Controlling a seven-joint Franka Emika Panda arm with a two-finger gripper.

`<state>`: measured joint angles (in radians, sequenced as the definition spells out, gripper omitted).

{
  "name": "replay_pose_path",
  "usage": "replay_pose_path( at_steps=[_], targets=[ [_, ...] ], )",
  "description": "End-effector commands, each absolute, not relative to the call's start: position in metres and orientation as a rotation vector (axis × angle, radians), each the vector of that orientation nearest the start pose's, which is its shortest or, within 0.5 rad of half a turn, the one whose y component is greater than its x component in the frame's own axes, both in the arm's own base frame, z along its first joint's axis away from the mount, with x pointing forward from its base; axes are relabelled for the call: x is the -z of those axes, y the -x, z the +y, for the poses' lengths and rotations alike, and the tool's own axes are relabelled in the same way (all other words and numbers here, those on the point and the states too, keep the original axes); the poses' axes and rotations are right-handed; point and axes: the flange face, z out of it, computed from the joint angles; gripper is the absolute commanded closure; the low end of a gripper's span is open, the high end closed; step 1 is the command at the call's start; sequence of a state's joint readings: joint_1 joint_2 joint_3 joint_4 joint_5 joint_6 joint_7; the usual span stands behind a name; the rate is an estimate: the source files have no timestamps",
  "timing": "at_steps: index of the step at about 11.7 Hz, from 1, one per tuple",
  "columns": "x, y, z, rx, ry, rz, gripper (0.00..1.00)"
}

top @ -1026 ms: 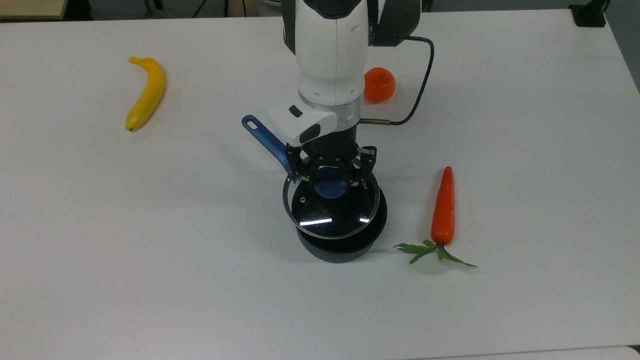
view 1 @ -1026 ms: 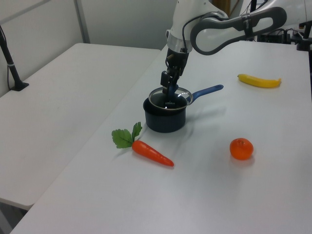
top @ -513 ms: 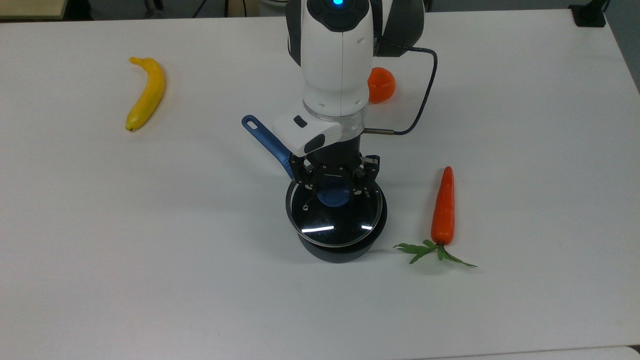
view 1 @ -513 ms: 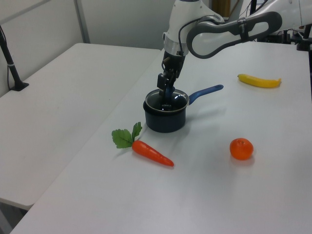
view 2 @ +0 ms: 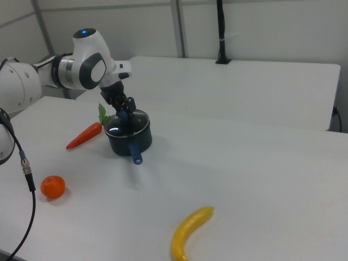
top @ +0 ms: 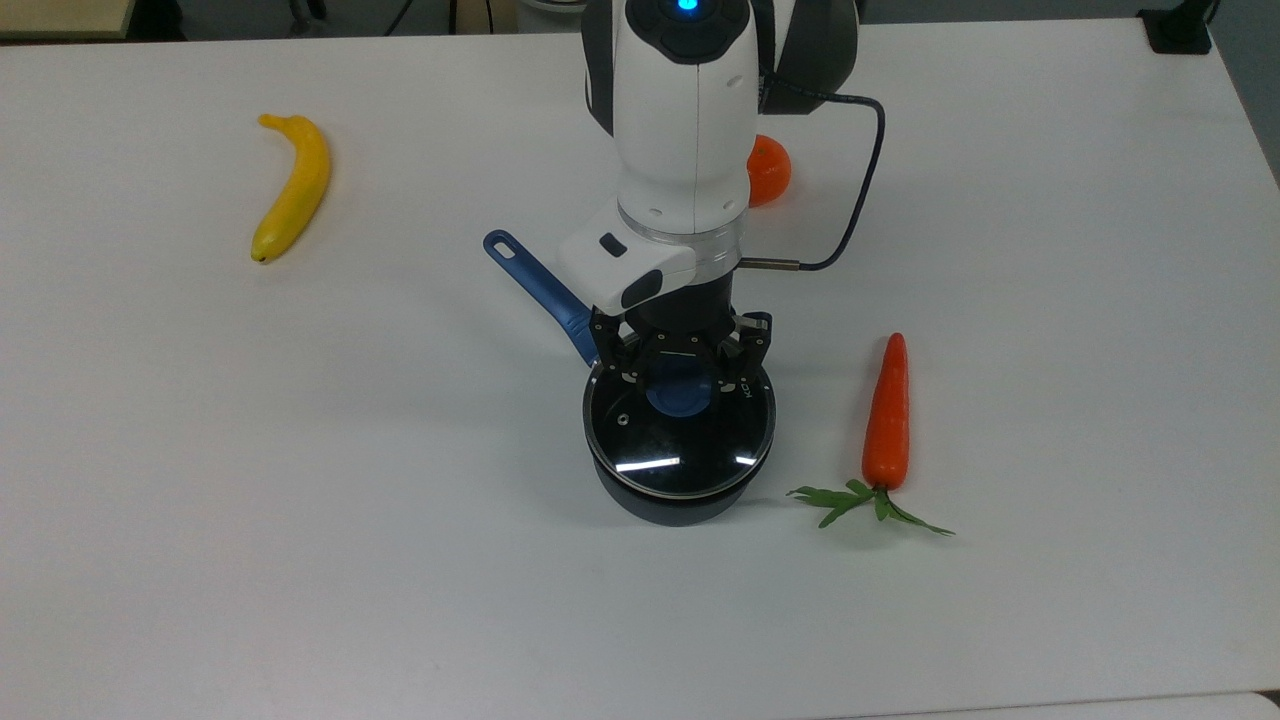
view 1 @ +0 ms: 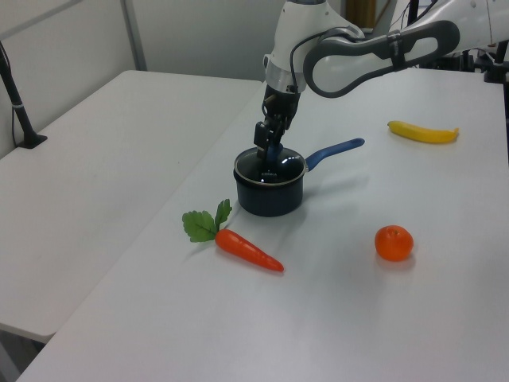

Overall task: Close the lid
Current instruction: 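Lower the lid onto the saucepan rim and open the gripper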

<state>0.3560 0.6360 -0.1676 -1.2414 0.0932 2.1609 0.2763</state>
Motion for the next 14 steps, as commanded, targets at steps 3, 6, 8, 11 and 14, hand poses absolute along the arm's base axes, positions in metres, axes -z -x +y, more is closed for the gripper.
replay_pose_path(
  at_steps=[3,6,8,11,14],
  targets=[
    [-0.428,-0.742,0.185,0.5,3.052,0.149,0.58],
    [-0.423,-0.739,0.19,0.463,3.07,0.117,0.58],
    [-0.419,-0.736,0.188,0.419,3.087,0.113,0.57],
    [-0.415,-0.736,0.185,0.393,3.092,0.123,0.28],
    [-0.425,-0.735,0.179,0.39,3.067,0.154,0.0]
  ],
)
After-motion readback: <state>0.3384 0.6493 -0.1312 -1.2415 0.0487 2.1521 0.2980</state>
